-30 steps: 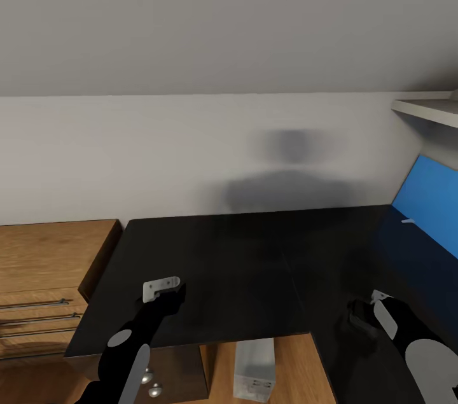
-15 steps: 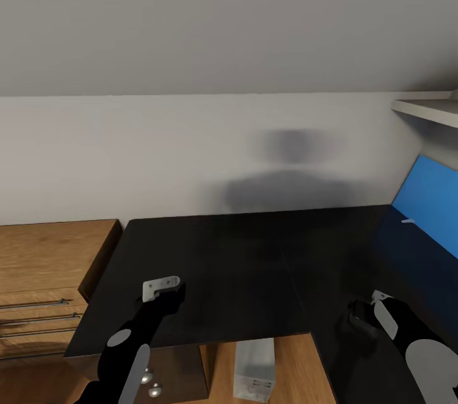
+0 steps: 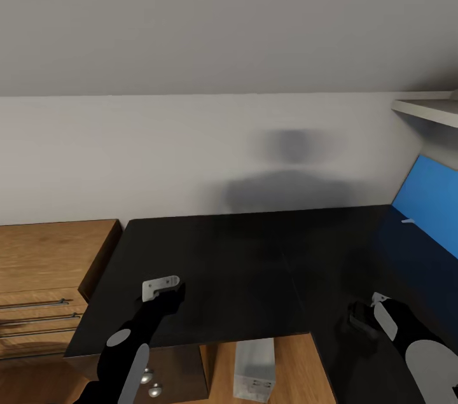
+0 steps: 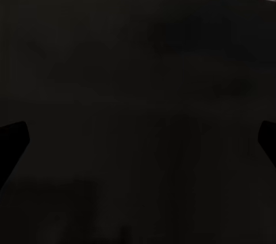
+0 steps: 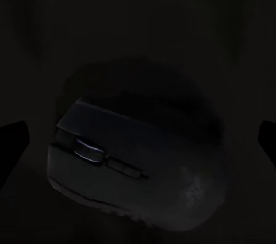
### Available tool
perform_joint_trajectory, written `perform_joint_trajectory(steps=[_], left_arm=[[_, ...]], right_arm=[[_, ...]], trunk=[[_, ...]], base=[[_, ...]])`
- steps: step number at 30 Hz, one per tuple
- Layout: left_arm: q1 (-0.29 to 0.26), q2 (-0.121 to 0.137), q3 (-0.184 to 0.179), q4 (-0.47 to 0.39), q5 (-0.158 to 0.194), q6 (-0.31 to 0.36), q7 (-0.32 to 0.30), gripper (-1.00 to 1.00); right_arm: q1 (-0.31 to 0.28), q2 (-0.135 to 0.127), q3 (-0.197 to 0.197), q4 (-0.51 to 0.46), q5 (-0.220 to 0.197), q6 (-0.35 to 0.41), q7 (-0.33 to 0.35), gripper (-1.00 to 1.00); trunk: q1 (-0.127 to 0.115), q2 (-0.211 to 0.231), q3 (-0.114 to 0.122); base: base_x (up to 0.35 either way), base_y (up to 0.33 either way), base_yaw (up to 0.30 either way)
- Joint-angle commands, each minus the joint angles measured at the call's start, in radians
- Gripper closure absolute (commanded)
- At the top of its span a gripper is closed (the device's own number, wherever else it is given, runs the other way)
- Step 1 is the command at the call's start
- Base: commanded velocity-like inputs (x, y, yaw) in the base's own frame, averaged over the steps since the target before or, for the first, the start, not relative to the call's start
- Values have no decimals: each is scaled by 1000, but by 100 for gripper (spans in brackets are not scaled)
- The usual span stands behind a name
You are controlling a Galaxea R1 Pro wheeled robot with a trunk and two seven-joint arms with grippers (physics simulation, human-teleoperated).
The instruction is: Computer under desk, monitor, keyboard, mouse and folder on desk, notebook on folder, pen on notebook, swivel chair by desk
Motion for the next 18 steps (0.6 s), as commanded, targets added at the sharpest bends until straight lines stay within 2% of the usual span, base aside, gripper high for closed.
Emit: perform_joint_trajectory(steps=[1,10,18], left_arm=[[-1,0,-1,-1,11,4,9,-100],[-1,0,-1,-1,11,4,9,-100],[-1,-1,-1,-1,11,4,9,-100]], right_arm=[[-1,0,-1,-1,-11,5,-8,-100],[-6,0,-1,-1,-11,6,-10,-100],[-7,1,-1,-1,-11,5,-10,-100]], trunk=[[0,-1,-1],[0,-1,-1],[31,-57,-27]], base=[[0,0,0],[0,0,0],[0,0,0]])
